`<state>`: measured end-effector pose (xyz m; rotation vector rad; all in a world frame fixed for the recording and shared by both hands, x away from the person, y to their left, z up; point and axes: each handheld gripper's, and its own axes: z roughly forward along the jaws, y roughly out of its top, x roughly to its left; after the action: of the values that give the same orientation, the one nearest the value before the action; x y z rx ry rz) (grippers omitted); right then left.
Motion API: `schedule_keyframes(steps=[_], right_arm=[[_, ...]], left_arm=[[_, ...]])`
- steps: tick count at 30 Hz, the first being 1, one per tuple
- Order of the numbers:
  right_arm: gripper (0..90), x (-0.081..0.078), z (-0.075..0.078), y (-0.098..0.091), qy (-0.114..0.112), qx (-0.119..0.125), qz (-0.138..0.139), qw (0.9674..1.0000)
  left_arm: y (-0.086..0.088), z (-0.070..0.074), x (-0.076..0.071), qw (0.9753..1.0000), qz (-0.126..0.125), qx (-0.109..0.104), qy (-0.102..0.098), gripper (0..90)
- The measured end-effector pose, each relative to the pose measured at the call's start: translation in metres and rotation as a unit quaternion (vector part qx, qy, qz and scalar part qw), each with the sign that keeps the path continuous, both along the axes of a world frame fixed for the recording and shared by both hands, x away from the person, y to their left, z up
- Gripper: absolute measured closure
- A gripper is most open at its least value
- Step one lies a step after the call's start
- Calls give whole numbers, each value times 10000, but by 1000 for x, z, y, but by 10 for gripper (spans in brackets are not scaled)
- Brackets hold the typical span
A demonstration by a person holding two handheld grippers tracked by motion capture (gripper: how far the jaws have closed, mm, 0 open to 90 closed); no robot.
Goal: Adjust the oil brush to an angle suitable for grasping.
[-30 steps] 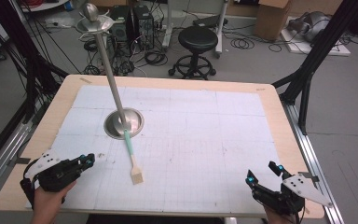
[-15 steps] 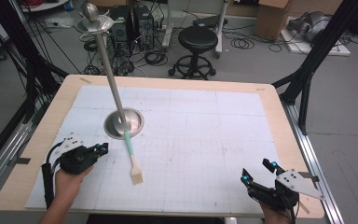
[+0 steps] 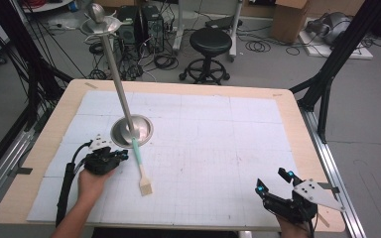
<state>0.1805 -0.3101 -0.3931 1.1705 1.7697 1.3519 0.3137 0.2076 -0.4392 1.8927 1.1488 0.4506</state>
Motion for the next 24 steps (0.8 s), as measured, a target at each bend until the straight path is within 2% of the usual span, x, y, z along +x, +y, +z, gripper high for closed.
schedule_keyframes(steps=[1, 6, 11, 15, 22, 24], right_arm=[[187, 0, 0, 0, -9, -4, -1, 10000], [187, -1, 0, 1, 0, -1, -1, 10000], [186, -1, 0, 0, -19, -12, 4, 10000], [187, -1, 0, 0, -13, -10, 8, 10000], [187, -2, 0, -2, 0, 19, -38, 10000], [187, -2, 0, -3, -18, 16, -29, 10000]], left_arm=[[-5, -2, 4, 10000, 30, 26, 52, 894], [-7, -10, 10, 9996, 154, 95, 224, 894], [-10, -11, 14, 9995, 211, 24, 254, 893], [-21, -6, 20, 9995, 99, 167, 256, 893], [-37, -7, 27, 9993, -10, 211, 306, 884], [-44, -6, 28, 9991, -155, 201, 350, 880]])
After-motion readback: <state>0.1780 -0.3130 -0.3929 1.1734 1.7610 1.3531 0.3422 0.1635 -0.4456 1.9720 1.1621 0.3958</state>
